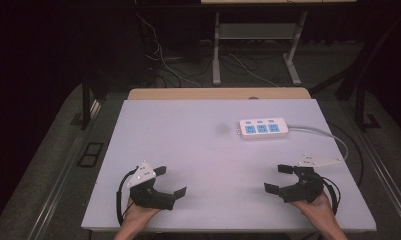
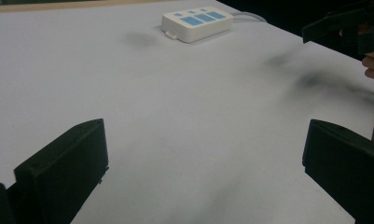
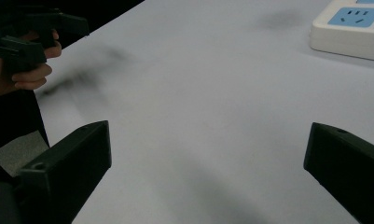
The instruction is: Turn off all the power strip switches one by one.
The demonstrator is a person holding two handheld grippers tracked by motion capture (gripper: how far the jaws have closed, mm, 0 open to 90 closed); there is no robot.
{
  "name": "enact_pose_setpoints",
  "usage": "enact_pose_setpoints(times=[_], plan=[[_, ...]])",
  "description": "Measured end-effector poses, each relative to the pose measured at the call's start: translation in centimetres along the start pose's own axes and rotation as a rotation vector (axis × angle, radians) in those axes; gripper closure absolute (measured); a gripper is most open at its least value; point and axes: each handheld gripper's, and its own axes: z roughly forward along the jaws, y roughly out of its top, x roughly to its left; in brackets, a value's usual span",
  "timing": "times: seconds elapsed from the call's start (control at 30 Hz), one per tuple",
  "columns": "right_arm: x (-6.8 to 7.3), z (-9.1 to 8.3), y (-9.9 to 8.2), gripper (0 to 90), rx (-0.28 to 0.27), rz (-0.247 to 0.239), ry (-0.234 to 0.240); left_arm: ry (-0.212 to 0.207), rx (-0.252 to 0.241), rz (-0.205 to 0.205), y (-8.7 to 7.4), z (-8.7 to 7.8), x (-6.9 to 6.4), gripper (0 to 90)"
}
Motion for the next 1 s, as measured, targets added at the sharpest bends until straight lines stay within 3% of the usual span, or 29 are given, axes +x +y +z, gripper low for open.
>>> enact_pose_setpoints(times=[1.0], plan=[[0.08, -0.15, 0.11, 0.5, 0.048, 0.017, -0.007, -0.025, 0.022, -0.005, -0.15, 0.12, 0.13, 0.0]])
